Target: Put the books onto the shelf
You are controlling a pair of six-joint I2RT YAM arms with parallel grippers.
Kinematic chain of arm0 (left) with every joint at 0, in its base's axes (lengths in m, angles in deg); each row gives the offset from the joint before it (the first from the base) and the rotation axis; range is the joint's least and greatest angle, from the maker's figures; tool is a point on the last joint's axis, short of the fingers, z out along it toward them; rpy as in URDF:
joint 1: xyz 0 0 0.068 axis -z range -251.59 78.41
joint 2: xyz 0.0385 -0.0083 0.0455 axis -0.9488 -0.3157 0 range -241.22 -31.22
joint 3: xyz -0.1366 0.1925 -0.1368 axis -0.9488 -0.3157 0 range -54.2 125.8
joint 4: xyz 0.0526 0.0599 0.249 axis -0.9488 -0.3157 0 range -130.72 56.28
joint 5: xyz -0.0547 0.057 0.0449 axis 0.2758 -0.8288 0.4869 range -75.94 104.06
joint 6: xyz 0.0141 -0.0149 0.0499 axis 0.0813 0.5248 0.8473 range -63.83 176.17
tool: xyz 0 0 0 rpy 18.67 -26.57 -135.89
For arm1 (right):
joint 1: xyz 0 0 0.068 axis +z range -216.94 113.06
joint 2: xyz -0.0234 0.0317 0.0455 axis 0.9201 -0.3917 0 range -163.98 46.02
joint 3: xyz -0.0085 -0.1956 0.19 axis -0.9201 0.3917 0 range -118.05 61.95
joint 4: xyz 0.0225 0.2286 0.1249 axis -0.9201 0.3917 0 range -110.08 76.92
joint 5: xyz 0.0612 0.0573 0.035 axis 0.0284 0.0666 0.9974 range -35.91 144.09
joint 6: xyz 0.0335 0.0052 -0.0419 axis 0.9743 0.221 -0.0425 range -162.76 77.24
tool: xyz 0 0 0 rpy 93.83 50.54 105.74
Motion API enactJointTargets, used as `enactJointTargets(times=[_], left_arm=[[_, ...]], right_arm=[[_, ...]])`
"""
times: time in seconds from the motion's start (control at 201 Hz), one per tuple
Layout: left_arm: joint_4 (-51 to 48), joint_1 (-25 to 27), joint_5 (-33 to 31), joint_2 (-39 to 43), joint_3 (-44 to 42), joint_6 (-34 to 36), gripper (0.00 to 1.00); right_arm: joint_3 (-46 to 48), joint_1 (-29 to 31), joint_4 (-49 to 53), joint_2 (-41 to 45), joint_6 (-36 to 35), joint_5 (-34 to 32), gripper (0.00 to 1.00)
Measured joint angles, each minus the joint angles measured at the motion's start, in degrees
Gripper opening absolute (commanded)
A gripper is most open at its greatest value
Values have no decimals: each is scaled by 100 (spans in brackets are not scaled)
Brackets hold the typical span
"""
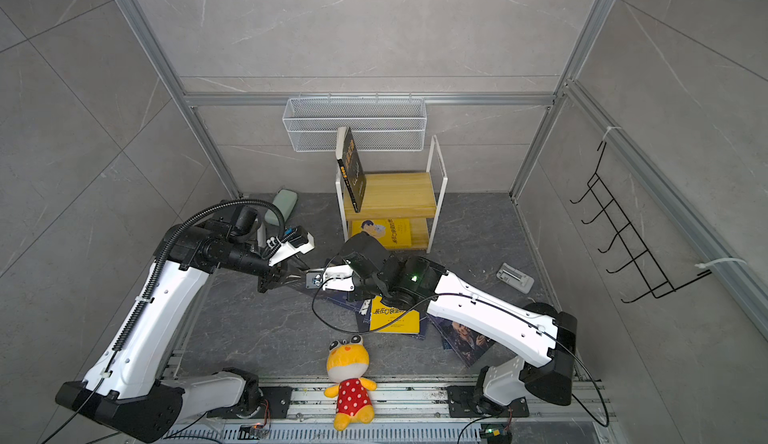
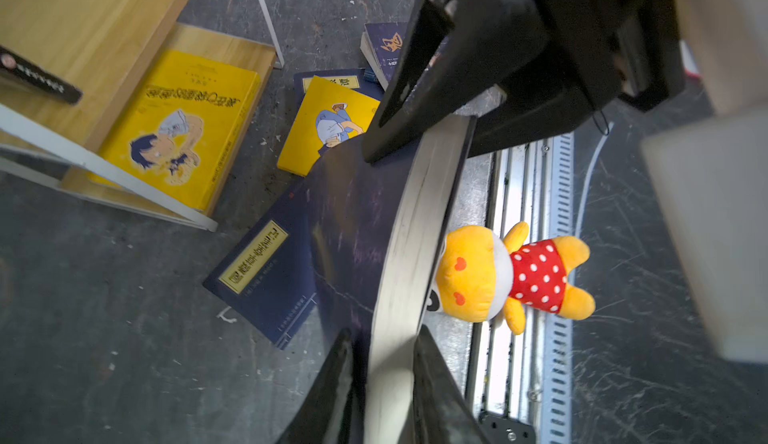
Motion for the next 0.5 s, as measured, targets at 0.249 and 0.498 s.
enactJointTargets(times=[0.249, 0.498], left_arm=[[103, 20, 7, 31, -74, -2, 0], [199, -111, 13, 166, -219, -247, 0]], right_arm=[[35, -13, 9, 42, 125, 2, 0], [190, -11, -413, 225, 356, -39, 62]])
